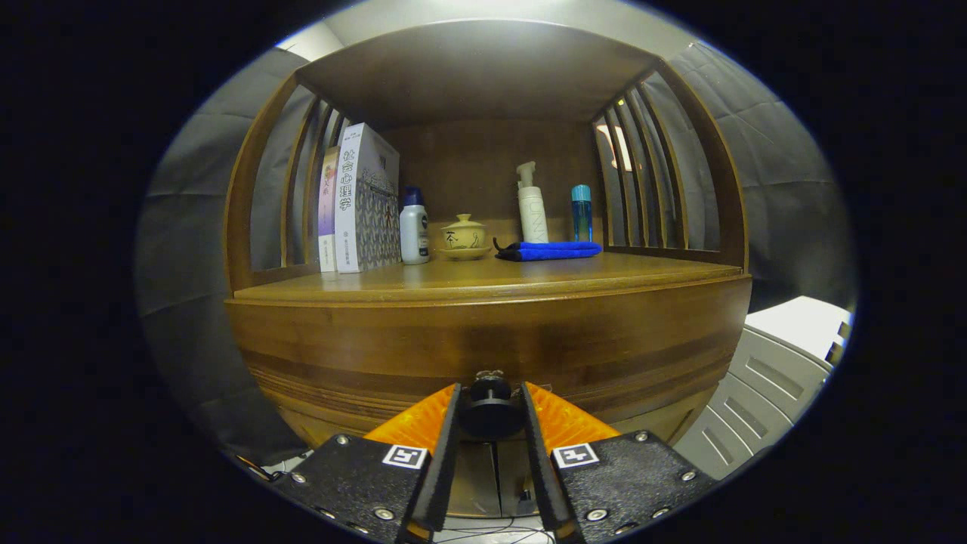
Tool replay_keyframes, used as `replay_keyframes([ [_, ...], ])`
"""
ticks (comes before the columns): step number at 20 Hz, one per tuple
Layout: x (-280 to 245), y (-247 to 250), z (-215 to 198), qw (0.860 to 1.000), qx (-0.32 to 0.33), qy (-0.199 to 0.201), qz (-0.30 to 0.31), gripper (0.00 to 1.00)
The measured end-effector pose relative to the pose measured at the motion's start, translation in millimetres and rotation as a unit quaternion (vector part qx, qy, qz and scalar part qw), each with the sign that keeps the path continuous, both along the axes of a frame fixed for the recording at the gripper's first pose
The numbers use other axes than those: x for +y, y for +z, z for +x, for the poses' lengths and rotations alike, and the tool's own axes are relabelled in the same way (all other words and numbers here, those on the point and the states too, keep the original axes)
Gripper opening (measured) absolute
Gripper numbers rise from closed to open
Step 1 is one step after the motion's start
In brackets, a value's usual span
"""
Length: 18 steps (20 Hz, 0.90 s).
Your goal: Pull open the drawer, take out the items inside it, and place them on the countertop above the cabinet.
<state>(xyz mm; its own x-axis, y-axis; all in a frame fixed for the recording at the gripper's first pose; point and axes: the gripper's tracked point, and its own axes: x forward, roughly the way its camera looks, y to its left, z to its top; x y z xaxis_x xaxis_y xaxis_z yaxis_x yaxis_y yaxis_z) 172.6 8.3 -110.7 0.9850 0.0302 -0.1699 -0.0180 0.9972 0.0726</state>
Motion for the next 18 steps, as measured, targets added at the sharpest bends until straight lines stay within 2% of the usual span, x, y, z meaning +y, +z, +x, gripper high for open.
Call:
replay_keyframes([
  [3,1,0,-2,1.0,0.011,0.004,-0.017,0.4],
  [18,-3,1,-74,0.999,0.016,-0.001,-0.03,0.39],
])
